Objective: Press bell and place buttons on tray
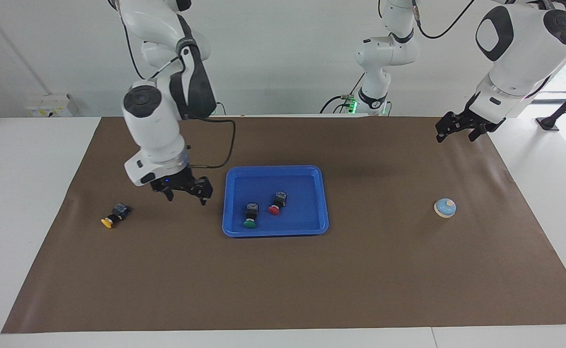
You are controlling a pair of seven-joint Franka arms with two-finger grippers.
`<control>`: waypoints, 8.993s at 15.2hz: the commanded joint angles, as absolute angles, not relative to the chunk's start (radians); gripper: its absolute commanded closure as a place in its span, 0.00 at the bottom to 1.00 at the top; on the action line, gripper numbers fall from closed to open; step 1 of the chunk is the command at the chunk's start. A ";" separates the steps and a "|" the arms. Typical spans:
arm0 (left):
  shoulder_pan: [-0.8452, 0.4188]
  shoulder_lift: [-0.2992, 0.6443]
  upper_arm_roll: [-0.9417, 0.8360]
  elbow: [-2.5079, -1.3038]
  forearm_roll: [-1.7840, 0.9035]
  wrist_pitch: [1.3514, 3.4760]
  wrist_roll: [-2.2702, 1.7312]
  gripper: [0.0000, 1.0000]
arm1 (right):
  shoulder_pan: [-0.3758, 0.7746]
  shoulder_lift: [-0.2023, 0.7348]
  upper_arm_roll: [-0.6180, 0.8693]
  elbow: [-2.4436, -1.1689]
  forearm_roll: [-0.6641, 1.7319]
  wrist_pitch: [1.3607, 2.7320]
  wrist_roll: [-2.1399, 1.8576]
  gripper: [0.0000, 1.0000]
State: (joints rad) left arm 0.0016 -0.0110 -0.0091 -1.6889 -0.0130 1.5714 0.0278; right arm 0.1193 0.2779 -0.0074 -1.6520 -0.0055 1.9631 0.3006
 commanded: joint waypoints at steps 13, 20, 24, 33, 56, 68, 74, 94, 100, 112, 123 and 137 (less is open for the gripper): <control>-0.005 -0.017 -0.002 -1.684 -0.018 1.555 0.018 0.00 | -0.221 0.198 0.005 -2.029 -0.115 2.301 0.311 0.00; -0.005 -0.017 -0.002 -1.684 -0.018 1.555 0.018 0.00 | -0.238 0.287 0.008 -2.039 -0.107 2.385 0.390 0.00; -0.005 -0.017 -0.002 -1.684 -0.018 1.555 0.018 0.00 | -0.241 0.322 0.009 -2.039 -0.072 2.414 0.385 0.00; -0.005 -0.017 -0.002 -1.684 -0.018 1.555 0.018 0.00 | -0.229 0.321 0.009 -2.037 -0.064 2.381 0.376 1.00; -0.005 -0.017 -0.002 -1.684 -0.018 1.555 0.018 0.00 | 0.578 0.466 0.018 -1.433 0.061 1.971 0.862 1.00; -0.005 -0.017 -0.002 -1.684 -0.018 1.555 0.018 0.00 | 0.647 0.584 0.018 -1.615 0.046 2.350 0.902 1.00; -0.005 -0.017 -0.002 -1.684 -0.018 1.555 0.018 0.00 | 0.647 0.580 0.020 -1.621 0.060 2.352 0.995 0.00; -0.005 -0.017 -0.002 -1.684 -0.018 1.555 0.018 0.00 | 0.089 0.253 0.015 -1.600 0.063 1.795 0.045 0.00; -0.005 -0.017 -0.002 -1.684 -0.018 1.555 0.018 0.00 | 0.037 0.121 0.006 -1.598 0.048 1.620 -0.095 0.00; -0.005 -0.017 -0.002 -1.684 -0.018 1.555 0.018 0.00 | -0.051 -0.037 0.101 -1.586 -0.041 1.497 -0.089 0.00; -0.005 -0.017 -0.002 -1.684 -0.018 1.555 0.018 0.00 | -0.078 -0.037 0.100 -1.595 0.028 1.522 -0.034 0.00; -0.005 -0.017 -0.002 -1.684 -0.018 1.555 0.018 0.00 | -0.084 -0.041 0.095 -1.594 0.052 1.516 -0.025 0.00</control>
State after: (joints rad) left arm 0.0016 -0.0110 -0.0091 -1.6889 -0.0130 1.5714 0.0278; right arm -0.0618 -0.0296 0.0864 -1.5878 0.0117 1.5103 -0.0288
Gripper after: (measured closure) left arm 0.000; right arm 0.000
